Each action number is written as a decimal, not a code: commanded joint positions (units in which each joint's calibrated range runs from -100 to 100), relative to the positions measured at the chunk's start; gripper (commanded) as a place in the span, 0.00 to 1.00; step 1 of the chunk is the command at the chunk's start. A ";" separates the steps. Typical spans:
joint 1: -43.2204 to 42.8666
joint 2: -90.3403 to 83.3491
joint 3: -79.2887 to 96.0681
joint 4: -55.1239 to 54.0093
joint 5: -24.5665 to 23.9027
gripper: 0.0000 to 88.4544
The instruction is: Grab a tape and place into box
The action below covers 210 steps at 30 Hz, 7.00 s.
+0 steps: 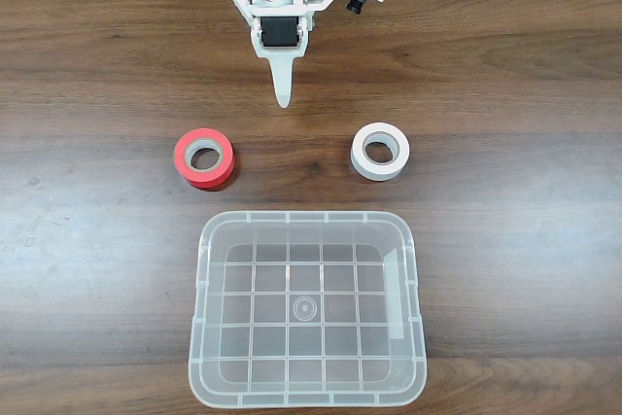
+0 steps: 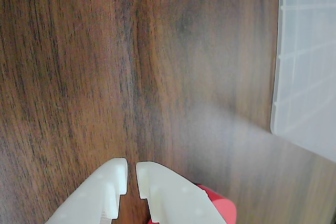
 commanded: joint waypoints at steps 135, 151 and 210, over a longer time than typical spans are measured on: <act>-21.81 89.39 -58.39 -11.49 11.80 0.22; -21.30 94.86 -59.18 -15.68 11.96 0.07; -1.03 122.54 -143.89 10.94 11.65 0.07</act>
